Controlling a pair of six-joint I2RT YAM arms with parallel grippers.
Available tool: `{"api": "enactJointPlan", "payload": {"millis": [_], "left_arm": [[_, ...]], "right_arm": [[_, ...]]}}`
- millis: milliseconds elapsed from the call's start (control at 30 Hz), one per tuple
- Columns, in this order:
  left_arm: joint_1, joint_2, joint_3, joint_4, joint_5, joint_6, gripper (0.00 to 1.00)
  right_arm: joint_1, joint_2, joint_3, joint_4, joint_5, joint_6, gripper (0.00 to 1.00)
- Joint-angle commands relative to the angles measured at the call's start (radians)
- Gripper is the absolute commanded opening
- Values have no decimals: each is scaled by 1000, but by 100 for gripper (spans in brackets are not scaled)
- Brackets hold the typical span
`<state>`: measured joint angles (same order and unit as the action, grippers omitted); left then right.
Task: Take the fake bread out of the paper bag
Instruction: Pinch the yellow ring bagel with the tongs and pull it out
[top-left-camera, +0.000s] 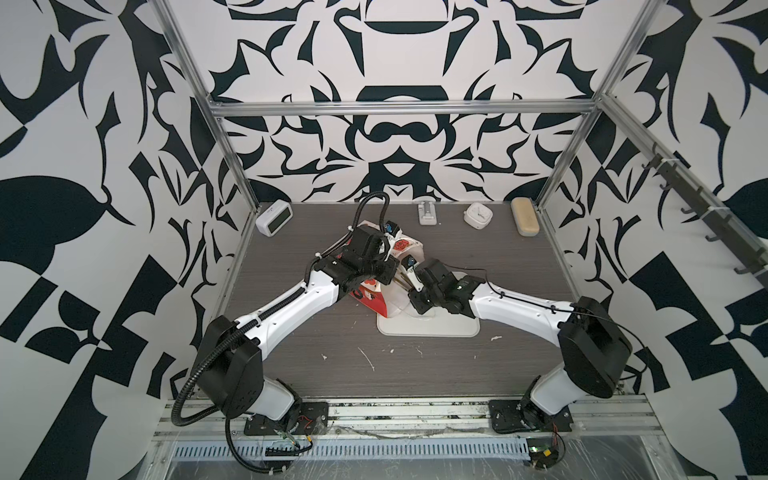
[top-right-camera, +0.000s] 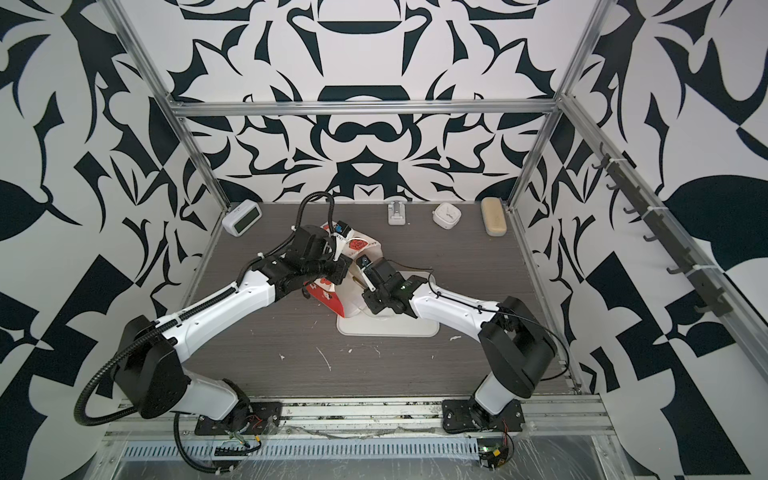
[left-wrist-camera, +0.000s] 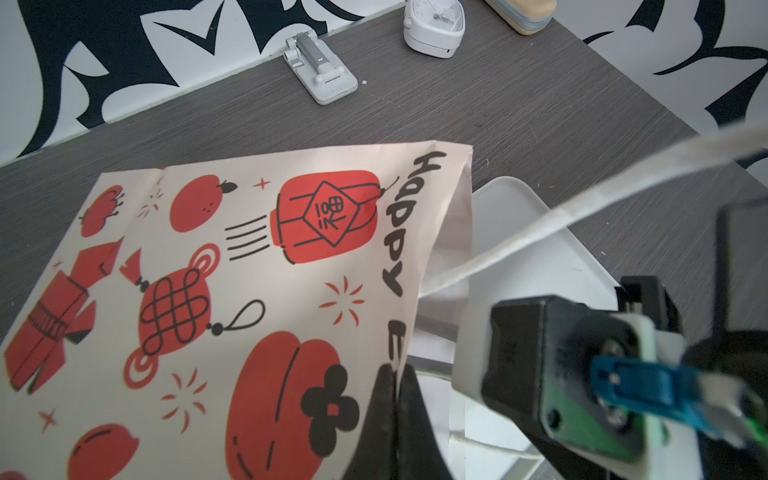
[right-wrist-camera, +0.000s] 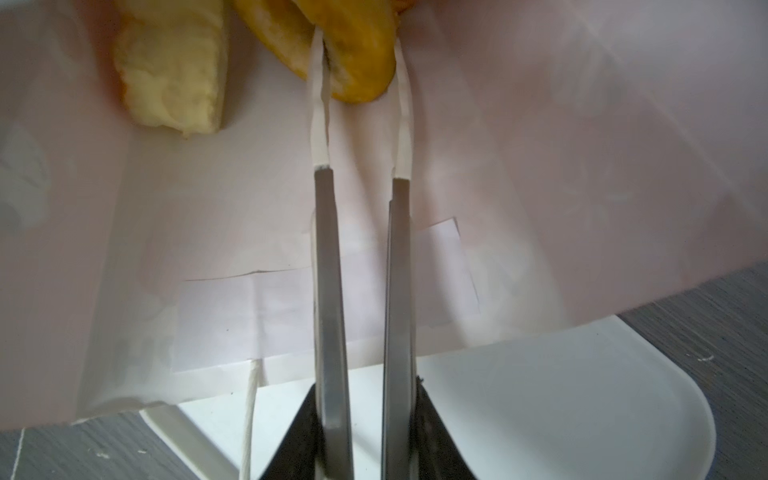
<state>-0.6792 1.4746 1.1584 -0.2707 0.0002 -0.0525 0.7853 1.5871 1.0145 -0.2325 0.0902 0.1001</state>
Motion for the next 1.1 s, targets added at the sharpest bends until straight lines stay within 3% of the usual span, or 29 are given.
{"api": "enactJointPlan", "payload": {"millis": [0,667,1067], "left_arm": [[-3,-20,14,29,15,2,0],[20,27,33,86,-113,-44,0],[39,34,38,114,-171,-41,0]], "right_arm": [[1,-46,26,71,11,-11,21],[1,-453,-115,-325,-63,130,18],[0,-733,-129,-584,-82,339,17]]}}
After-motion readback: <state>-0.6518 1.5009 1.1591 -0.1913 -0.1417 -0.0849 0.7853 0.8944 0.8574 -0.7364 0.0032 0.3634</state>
